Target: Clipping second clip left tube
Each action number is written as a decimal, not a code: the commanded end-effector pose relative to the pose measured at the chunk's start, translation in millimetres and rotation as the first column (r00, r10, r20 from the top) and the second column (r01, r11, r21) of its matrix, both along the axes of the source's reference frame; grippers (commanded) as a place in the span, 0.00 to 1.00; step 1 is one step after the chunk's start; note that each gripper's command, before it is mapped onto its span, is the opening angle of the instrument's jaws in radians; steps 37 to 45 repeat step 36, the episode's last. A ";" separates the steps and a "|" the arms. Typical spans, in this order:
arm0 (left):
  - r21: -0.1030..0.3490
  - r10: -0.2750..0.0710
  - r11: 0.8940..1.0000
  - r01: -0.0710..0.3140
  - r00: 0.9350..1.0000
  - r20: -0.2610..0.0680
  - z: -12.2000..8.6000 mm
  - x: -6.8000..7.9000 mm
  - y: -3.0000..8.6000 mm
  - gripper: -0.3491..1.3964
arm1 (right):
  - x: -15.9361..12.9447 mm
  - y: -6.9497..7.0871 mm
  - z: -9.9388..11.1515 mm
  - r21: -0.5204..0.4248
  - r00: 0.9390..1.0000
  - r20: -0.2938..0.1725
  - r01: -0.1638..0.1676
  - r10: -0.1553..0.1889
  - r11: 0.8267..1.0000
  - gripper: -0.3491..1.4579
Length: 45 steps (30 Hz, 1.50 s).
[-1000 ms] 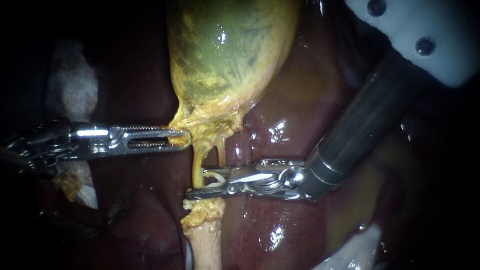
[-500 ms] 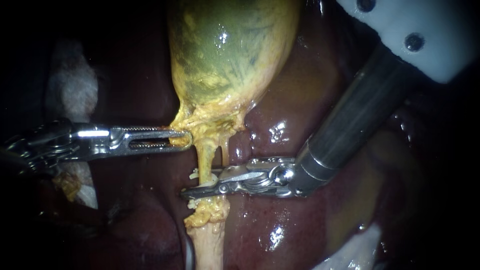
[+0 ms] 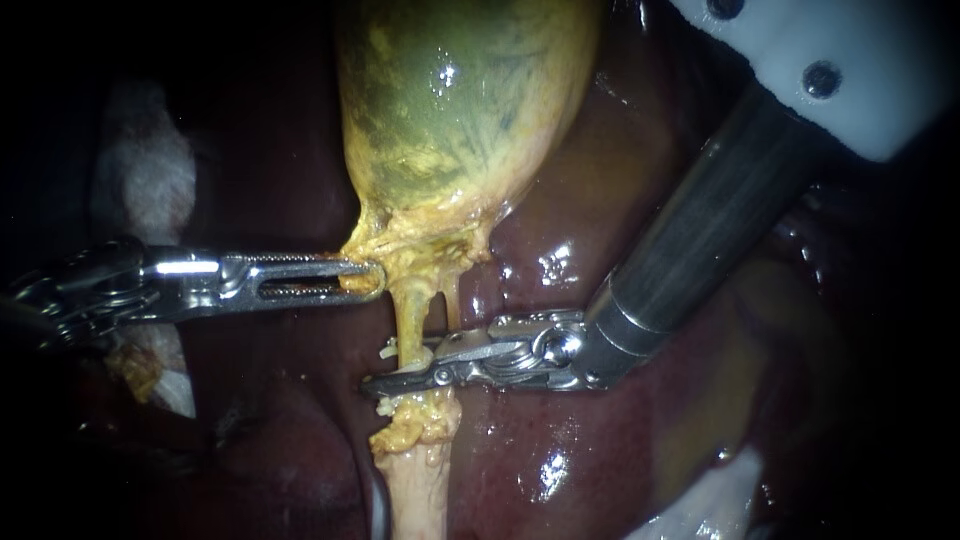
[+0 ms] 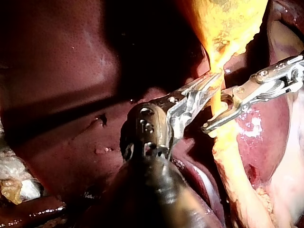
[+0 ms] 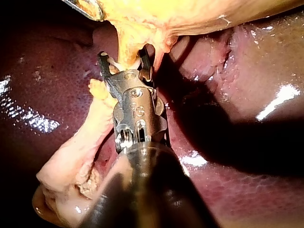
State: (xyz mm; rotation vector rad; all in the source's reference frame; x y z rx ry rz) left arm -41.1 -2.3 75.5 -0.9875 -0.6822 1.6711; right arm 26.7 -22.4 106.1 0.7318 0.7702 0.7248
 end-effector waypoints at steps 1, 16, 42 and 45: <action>0.000 0.000 1.000 0.000 1.000 0.000 0.0 0.0 0.0 0.00 | 0.0 0.0 0.0 0.004 1.000 -0.004 0.005 -0.005 1.000 0.40; 0.000 0.000 1.000 0.000 1.000 0.000 0.0 0.0 0.0 0.00 | -0.2 -0.3 0.6 0.025 0.990 -0.007 0.144 -0.143 0.989 0.00; 0.000 0.000 1.000 0.000 1.000 0.000 0.0 0.0 0.0 0.00 | -0.2 -0.1 0.5 0.018 0.990 -0.006 0.141 -0.141 0.990 0.00; 0.000 0.000 1.000 0.000 1.000 0.000 0.0 0.0 0.0 0.00 | -0.2 -0.1 0.5 0.018 0.990 -0.006 0.141 -0.141 0.990 0.00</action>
